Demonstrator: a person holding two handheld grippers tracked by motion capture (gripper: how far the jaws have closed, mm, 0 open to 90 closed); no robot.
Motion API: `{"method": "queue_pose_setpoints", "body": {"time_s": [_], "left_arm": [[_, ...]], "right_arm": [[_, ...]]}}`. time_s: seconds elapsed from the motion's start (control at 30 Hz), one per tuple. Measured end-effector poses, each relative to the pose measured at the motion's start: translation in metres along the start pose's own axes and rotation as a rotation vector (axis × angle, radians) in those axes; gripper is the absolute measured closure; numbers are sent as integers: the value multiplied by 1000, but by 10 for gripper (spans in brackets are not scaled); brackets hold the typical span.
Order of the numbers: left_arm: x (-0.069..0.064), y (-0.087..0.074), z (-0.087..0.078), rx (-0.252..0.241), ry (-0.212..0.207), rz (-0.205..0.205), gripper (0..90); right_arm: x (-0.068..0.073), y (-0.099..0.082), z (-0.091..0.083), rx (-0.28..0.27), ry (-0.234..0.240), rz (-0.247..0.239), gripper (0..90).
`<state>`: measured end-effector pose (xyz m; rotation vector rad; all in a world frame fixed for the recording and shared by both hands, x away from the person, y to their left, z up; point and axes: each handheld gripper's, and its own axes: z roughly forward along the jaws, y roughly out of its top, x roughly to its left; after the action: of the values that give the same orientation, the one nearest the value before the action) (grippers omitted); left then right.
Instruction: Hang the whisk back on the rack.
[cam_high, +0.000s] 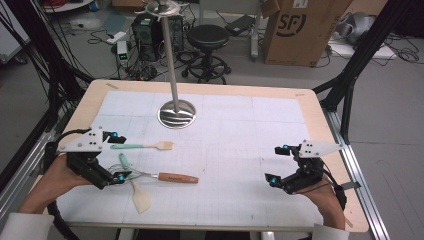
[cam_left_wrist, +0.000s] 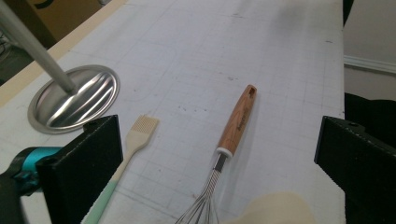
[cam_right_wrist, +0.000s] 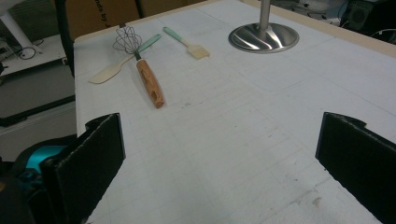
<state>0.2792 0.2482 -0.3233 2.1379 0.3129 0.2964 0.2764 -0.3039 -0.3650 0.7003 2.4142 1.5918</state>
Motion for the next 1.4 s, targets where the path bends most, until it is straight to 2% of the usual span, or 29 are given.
{"method": "queue_pose_setpoints", "body": {"time_s": [0.17,0.33,0.4,0.5,0.6,0.67,0.93,1.13,1.4], "left_arm": [[0,16,10,64,-37,43,17],[2,28,29,104,-95,72,17],[5,32,37,109,-128,82,17],[6,35,51,141,-153,101,17],[6,35,63,153,-175,127,17],[6,34,71,183,-177,144,17],[6,33,93,281,-206,172,17],[3,39,106,315,-231,198,17],[3,38,126,375,-263,200,17]], "right_arm": [[0,2,3,0,6,-10,1],[1,2,6,14,12,-12,1],[2,1,5,14,12,-12,1],[2,-1,4,11,14,-11,1],[2,-1,5,14,12,-12,1],[1,-1,5,13,11,-9,1],[1,-1,5,10,9,-10,1],[0,-1,3,-1,9,-7,1],[1,-1,2,1,13,-6,1]]}}
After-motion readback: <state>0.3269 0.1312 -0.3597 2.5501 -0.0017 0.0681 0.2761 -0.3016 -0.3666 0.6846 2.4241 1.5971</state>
